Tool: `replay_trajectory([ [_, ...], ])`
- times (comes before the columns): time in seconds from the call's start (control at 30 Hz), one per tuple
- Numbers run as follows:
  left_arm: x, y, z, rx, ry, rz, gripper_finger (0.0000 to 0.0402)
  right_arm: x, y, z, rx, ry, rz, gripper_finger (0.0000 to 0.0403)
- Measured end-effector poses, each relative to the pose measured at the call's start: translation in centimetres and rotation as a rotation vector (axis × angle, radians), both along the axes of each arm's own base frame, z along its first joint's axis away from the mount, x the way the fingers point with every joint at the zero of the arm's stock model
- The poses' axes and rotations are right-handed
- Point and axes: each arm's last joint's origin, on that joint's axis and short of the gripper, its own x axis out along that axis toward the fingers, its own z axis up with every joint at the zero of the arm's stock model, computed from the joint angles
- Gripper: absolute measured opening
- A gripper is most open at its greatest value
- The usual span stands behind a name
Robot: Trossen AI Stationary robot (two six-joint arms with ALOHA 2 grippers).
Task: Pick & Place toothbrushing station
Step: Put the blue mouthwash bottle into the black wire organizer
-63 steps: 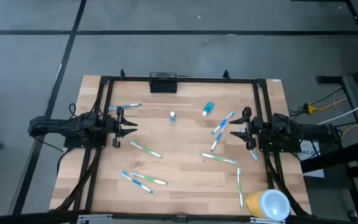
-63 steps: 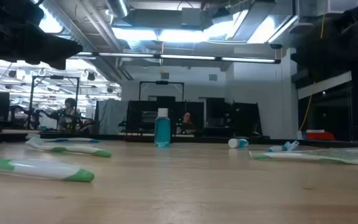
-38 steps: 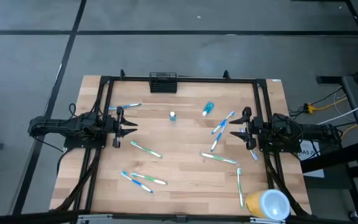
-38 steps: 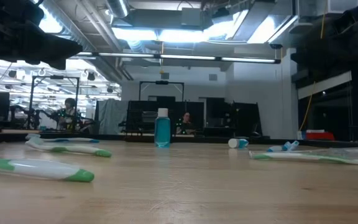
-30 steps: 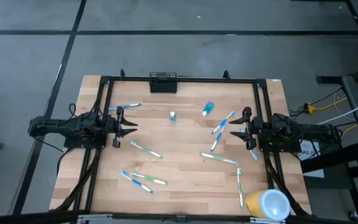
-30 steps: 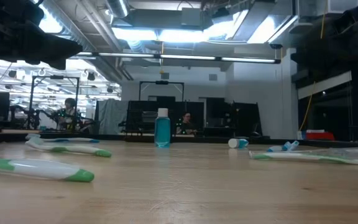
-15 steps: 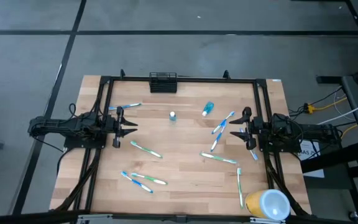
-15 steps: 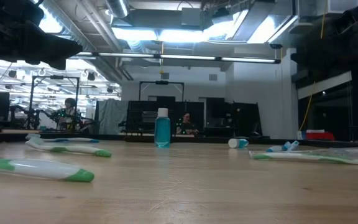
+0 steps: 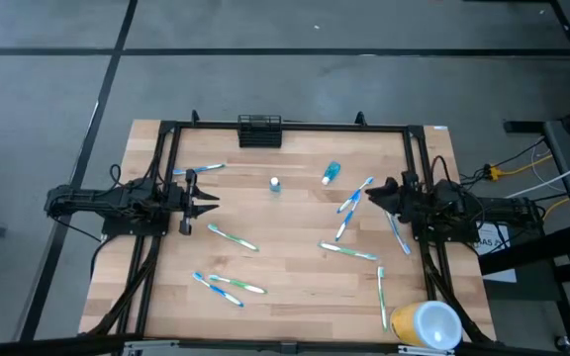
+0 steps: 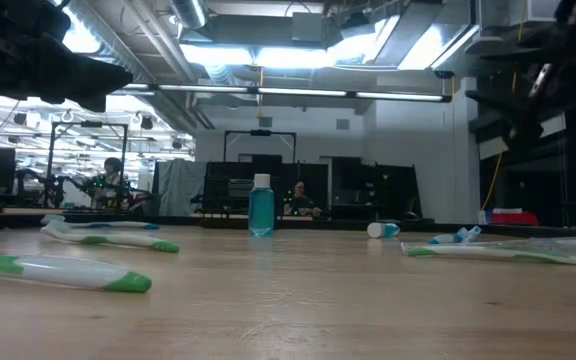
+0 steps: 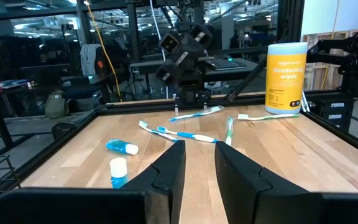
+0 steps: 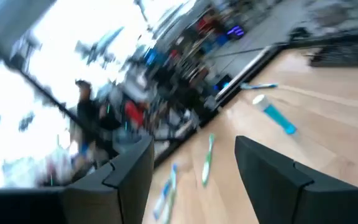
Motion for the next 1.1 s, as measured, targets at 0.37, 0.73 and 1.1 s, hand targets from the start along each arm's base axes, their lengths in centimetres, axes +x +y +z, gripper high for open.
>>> replay_trajectory([
  [0.37, -0.1, 0.1, 1.1, -0.085, -0.117, 0.022, 0.0083, -0.8, -0.3, 3.0, 0.34, -0.369, -0.063, 0.0228],
  [0.73, -2.4, 0.2, 6.0, -0.595, -0.701, -0.159, 0.0082, -1.3, 0.7, 7.8, -0.082, -0.614, -0.064, 0.0228],
  [1.1, -3.2, -0.8, 10.4, -0.578, -0.692, -0.539, 0.0082, 2.3, 3.2, 18.5, -0.502, -0.799, 0.188, 0.0228],
])
